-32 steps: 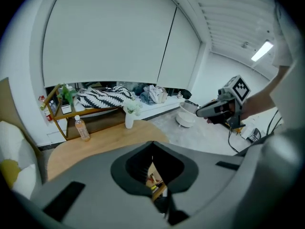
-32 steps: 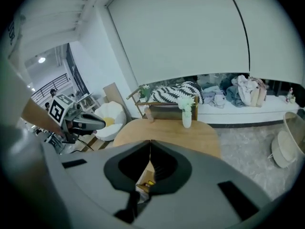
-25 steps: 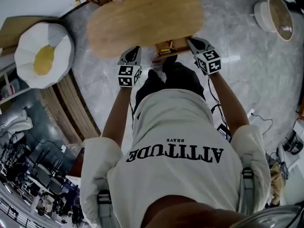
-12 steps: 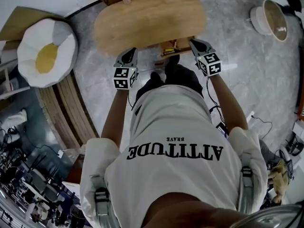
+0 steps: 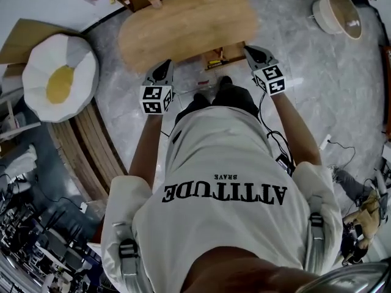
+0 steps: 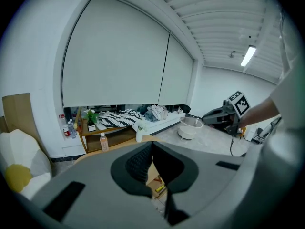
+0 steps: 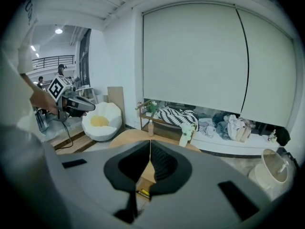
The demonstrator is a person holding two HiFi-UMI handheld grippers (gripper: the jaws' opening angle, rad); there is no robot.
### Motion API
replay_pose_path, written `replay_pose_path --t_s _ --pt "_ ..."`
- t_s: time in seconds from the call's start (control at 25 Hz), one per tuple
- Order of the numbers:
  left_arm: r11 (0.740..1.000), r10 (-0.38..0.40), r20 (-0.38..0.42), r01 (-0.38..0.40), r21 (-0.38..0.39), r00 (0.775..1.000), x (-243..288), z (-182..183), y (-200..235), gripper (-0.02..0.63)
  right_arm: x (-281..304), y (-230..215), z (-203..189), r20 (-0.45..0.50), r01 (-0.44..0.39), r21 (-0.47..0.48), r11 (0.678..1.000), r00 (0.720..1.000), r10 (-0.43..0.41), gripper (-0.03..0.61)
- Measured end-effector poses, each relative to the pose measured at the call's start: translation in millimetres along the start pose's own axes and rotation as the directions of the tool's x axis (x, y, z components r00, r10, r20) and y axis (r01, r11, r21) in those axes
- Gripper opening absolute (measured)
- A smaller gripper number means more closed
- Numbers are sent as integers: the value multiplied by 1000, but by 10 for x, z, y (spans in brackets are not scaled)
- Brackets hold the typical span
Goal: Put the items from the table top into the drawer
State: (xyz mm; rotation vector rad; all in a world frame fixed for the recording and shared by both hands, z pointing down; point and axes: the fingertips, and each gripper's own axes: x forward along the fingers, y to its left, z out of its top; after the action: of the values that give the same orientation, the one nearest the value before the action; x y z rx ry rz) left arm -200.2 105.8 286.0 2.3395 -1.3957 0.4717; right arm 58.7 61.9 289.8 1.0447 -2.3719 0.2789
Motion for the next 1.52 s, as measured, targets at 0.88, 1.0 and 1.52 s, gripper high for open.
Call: replay_pose_path --t_s 0.88,1.0,1.52 --pt "994 105 116 -104 -15 988 -144 663 -590 21 -989 -742 216 156 94 64 993 982 -103 18" --pt "994 112 126 -111 -13 986 -171 720 -630 21 -1033 -775 220 156 94 50 994 983 -101 18" --pt "990 142 133 -140 -26 981 -232 672 -638 21 -1078 -800 223 173 91 43 995 980 -97 18"
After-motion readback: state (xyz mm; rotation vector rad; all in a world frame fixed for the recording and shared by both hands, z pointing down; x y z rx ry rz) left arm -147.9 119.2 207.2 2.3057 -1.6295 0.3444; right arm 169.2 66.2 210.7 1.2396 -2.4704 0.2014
